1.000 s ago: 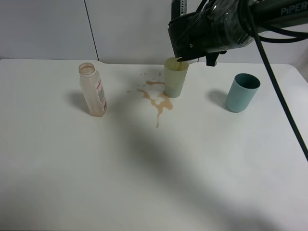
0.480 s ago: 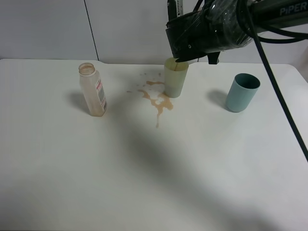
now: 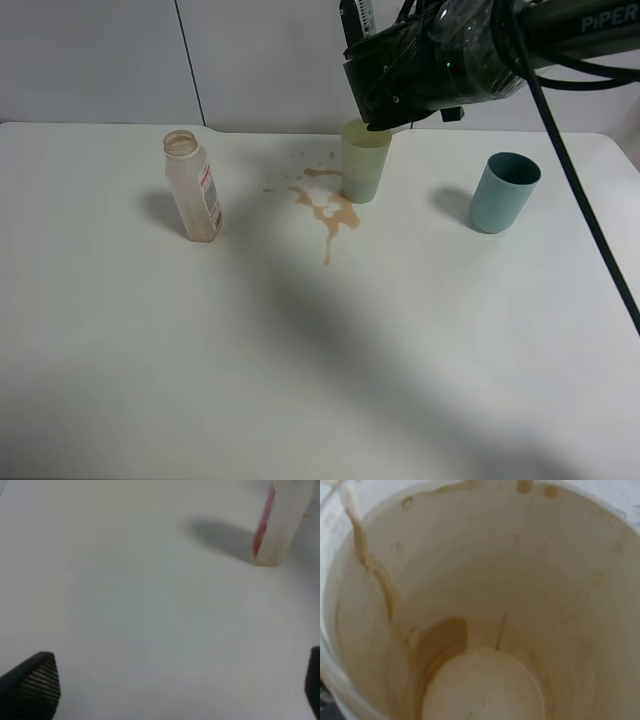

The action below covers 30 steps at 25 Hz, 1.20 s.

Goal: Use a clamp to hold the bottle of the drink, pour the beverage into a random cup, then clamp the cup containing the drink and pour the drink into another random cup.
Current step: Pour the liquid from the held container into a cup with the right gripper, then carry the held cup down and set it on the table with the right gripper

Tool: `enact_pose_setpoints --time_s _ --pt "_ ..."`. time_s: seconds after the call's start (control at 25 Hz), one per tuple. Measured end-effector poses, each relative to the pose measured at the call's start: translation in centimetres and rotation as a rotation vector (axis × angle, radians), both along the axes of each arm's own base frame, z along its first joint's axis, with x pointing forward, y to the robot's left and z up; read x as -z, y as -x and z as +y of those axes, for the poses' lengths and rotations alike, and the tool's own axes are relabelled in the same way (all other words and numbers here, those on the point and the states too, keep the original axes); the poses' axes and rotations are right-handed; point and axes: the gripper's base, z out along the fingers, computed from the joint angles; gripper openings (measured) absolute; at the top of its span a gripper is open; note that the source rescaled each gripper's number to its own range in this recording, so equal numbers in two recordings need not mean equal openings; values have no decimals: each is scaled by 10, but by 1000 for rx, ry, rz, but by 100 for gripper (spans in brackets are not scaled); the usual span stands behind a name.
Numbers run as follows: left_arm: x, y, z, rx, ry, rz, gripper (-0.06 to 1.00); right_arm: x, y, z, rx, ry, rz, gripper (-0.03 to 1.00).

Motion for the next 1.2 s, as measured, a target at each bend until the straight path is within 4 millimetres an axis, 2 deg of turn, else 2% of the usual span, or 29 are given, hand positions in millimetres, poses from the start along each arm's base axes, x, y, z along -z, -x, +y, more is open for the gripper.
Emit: enact_pose_setpoints --time_s 0.12,0.36,0.4,0.48,0.6,0.8,1.04,1.2 --pt "0 0 0 0 0 0 100 -2 0 2 -12 -2 -29 0" --pt "0 0 0 0 0 0 100 -1 1 1 21 -163 -98 0" --pt "0 0 0 0 0 0 100 3 2 0 67 -270 -116 0" --pt "0 0 0 0 0 0 100 7 5 -2 122 -375 -126 0" --pt "0 0 0 0 0 0 100 5 8 -4 177 -558 -162 0" --pt "0 0 0 0 0 0 100 -20 20 -2 202 -865 -175 0" --pt "0 0 0 0 0 0 100 -62 39 2 115 -1165 -135 0" --pt "0 0 0 0 0 0 100 -83 50 6 41 -1327 -86 0"
